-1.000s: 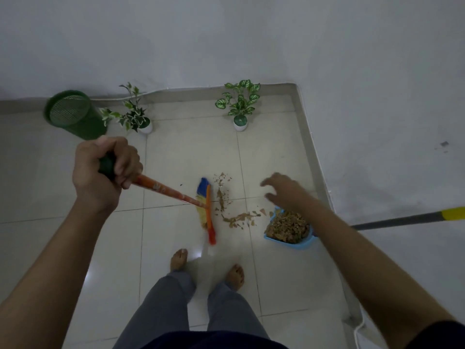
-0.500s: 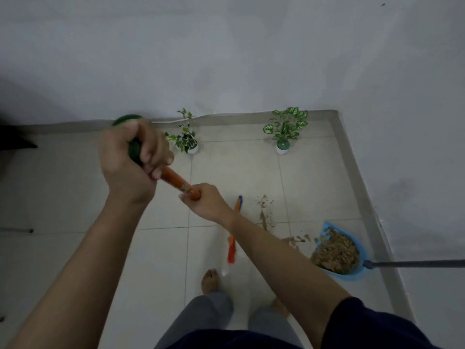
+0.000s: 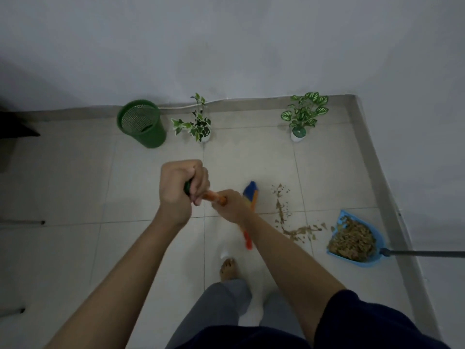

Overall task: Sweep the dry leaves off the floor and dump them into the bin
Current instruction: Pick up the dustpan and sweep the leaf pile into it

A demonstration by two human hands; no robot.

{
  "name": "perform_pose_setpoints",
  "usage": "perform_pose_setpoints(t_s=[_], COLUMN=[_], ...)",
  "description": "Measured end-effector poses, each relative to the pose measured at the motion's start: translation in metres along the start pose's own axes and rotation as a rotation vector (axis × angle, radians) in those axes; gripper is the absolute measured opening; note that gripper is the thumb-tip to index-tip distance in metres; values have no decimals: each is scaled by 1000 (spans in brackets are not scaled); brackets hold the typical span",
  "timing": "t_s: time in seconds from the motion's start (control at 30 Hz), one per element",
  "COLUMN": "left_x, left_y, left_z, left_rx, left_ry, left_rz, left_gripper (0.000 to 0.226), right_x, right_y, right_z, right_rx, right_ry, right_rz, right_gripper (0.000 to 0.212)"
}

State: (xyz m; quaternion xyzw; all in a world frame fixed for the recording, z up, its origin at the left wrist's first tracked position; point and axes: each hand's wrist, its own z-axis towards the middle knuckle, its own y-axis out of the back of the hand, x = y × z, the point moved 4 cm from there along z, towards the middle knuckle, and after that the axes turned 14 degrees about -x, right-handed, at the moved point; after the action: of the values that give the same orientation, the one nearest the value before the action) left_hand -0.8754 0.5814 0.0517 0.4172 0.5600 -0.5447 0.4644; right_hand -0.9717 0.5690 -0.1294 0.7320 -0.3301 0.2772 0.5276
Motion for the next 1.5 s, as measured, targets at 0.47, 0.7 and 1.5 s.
perform_pose_setpoints(t_s=[0.47, 0.7, 1.5], left_x=[-55, 28, 53], left_y=[-36, -60, -149], left_z=[61, 52, 140], left_rx=[143, 233, 237], left_ry=[-217, -37, 118], left_rz=[5, 152, 0], left_gripper=[31, 28, 22], right_x=[65, -36, -83], right_y=[39, 49, 138], right_z=[69, 61, 103], right_rx=[-217, -222, -274], right_ry=[75, -73, -181], right_rz=[275, 60, 77], right_gripper=[30, 39, 39])
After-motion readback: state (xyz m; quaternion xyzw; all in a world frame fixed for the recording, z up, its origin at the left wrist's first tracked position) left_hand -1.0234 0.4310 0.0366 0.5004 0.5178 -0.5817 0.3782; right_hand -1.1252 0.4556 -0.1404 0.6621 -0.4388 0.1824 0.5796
